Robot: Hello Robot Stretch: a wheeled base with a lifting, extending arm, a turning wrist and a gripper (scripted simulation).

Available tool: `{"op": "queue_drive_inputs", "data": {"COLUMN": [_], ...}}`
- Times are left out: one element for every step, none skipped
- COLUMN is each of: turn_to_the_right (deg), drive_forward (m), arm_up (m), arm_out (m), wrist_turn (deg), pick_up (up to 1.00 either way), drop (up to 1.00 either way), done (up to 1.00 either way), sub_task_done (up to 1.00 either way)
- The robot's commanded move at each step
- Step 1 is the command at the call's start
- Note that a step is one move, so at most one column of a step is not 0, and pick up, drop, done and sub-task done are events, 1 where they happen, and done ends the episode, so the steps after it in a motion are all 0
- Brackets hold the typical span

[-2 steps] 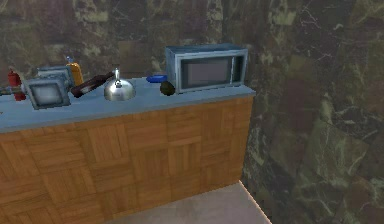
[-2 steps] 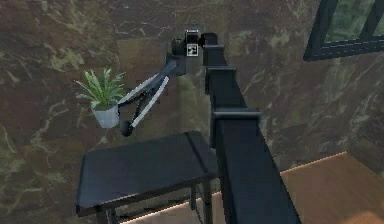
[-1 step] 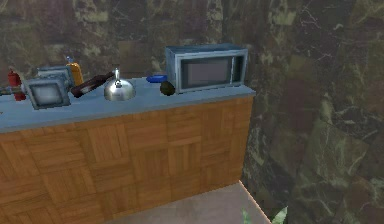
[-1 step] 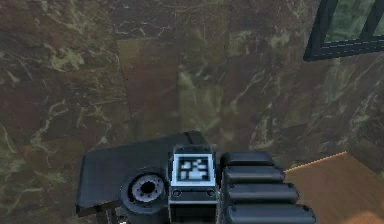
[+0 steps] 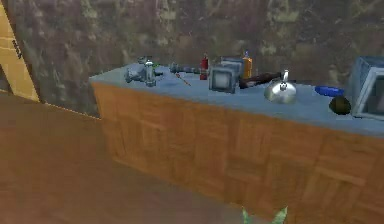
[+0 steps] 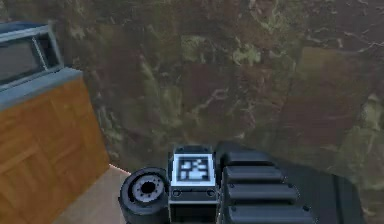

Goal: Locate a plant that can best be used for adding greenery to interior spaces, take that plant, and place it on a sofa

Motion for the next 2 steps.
{"op": "queue_drive_inputs", "data": {"turn_to_the_right": [-45.0,-45.0], "drive_forward": [0.00,0.00], "arm_up": [0.00,0.00], "arm_out": [0.00,0.00], "wrist_turn": [0.0,0.0], "pick_up": [0.00,0.00], "drop": [0.00,0.00], "done": [0.00,0.00], "sub_task_done": [0.00,0.00]}}
